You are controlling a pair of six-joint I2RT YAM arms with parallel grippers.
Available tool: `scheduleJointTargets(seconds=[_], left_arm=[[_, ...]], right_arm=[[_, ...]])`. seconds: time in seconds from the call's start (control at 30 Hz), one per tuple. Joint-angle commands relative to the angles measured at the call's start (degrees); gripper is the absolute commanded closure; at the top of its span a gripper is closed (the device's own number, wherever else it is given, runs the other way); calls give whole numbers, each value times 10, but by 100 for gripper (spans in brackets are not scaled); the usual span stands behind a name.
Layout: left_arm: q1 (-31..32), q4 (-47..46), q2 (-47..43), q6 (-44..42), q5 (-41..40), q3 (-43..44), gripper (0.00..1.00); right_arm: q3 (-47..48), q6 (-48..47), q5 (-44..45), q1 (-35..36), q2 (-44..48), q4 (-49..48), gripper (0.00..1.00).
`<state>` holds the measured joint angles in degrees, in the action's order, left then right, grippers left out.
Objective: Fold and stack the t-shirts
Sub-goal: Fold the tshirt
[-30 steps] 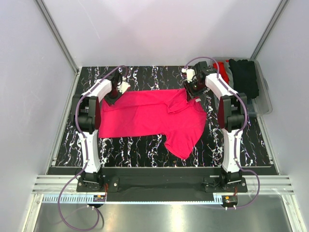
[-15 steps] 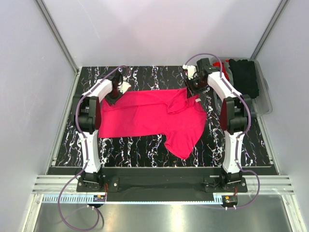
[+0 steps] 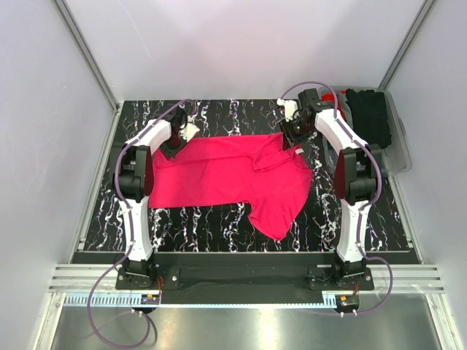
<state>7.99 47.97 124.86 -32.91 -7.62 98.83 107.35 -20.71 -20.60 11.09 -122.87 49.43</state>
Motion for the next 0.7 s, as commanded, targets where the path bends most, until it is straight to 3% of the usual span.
scheduleJointTargets(seconds=[0.0, 0.67], left_arm=[[2, -2, -30, 6, -8, 0, 100], [2, -2, -28, 0, -18, 1, 100]], right_arm=[[7, 3, -1, 2, -7, 0, 60], [41, -12, 30, 2, -61, 7, 61]])
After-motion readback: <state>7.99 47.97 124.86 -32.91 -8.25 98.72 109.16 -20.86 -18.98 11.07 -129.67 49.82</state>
